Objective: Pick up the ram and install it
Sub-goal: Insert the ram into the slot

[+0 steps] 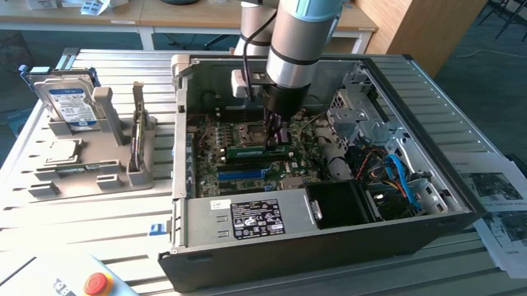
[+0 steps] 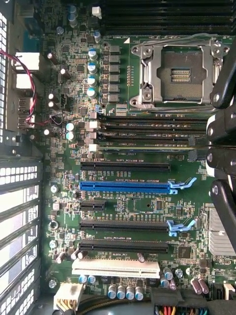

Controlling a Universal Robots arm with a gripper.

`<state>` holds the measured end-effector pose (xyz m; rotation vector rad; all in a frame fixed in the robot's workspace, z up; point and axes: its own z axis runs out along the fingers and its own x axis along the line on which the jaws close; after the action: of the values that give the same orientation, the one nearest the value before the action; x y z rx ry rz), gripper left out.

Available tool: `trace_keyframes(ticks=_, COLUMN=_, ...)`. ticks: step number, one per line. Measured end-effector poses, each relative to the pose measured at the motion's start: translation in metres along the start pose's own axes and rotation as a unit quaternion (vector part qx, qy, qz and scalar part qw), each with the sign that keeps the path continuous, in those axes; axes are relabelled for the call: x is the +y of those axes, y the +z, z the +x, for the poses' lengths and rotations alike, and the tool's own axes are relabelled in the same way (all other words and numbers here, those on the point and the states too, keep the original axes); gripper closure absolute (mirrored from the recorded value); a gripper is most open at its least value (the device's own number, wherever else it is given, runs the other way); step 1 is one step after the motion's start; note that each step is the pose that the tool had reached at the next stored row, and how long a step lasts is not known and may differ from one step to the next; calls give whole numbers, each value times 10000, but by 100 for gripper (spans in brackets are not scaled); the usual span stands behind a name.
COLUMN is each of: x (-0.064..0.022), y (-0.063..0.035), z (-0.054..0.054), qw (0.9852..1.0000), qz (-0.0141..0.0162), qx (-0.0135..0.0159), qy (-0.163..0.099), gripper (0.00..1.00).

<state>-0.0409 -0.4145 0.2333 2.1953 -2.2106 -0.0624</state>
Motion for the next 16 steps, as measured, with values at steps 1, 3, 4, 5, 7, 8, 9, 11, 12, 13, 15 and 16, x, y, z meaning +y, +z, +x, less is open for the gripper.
trace_keyframes(ticks=1, x=0, y=0, z=0, qw=10000, qz=0, qx=-1, qy=15, gripper=88)
trace_keyframes(ticks=3, x=1, y=0, z=0, qw=10000, qz=1, qx=-2, qy=45, gripper=88)
trace_keyframes(ticks=4, x=1, y=0, z=0, qw=10000, qz=1, qx=-3, qy=63, gripper=88)
trace_keyframes(ticks=5, x=1, y=0, z=0, qw=10000, qz=1, qx=-3, qy=74, gripper=88)
trace_keyframes(ticks=7, x=-1, y=0, z=2, qw=10000, qz=1, qx=-3, qy=72, gripper=88)
trace_keyframes(ticks=8, x=-1, y=1, z=2, qw=10000, qz=6, qx=-3, qy=71, gripper=88)
trace_keyframes(ticks=9, x=-1, y=1, z=3, qw=10000, qz=7, qx=-3, qy=71, gripper=88)
trace_keyframes(ticks=11, x=-1, y=1, z=3, qw=10000, qz=10, qx=2, qy=72, gripper=88)
trace_keyframes(ticks=12, x=-1, y=2, z=3, qw=10000, qz=13, qx=5, qy=72, gripper=88)
trace_keyframes(ticks=13, x=-1, y=2, z=2, qw=10000, qz=16, qx=7, qy=72, gripper=88)
trace_keyframes(ticks=15, x=-1, y=3, z=3, qw=10000, qz=20, qx=13, qy=72, gripper=88)
trace_keyframes(ticks=16, x=-1, y=3, z=3, qw=10000, qz=21, qx=14, qy=72, gripper=88)
